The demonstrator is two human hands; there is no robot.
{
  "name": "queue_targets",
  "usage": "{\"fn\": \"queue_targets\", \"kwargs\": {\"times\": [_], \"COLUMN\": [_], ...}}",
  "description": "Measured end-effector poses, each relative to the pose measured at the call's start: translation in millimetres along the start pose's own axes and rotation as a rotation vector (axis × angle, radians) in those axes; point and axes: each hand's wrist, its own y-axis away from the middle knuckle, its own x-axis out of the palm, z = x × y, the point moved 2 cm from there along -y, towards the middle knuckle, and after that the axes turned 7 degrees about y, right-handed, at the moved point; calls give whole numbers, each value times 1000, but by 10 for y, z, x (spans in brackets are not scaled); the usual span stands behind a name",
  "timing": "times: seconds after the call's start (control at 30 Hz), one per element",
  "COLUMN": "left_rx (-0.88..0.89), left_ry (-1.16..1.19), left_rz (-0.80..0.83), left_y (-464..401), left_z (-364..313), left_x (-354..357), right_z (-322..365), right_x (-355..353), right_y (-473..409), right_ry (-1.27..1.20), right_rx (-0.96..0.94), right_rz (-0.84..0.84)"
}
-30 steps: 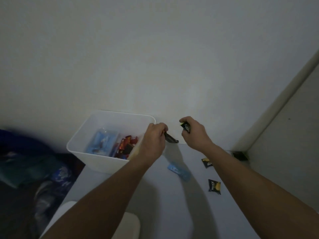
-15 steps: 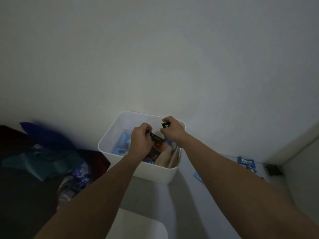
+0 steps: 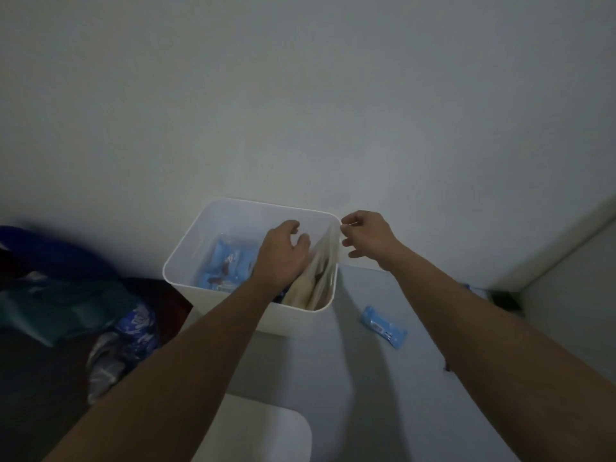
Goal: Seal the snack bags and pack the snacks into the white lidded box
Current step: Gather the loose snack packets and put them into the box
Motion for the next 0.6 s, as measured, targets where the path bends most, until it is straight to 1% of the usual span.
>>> {"fn": "queue_targets", "kwargs": {"times": [0.13,0.2,0.23,0.4,0.5,0.57,0.6], "left_rx": [353,473,478,402,298,219,206], "left_ry": [-180,-230,-236,-252,-299,-341,-369], "left_rz": [36,75,102,280,384,411,402], "left_y": [155,228,265,462,542,614,652], "left_z": [-330,-428,-460,-421,-263,-109,-30], "left_x": [484,784,934,1600,1889,2042,2109], "right_z": [-487,-761,-890,-1497,-1827,-2020,-2134], "right_x": [-496,-716,-818,-1184,-1316,-1378,-1392], "right_y": [107,172,210,369,400,444,465], "right_ry": [44,65,76,153,200,289,343], "right_rx": [69,114,131,194,201,191,192], "right_rz": [-42,-59,-68,-106,-110,-108,-107]}}
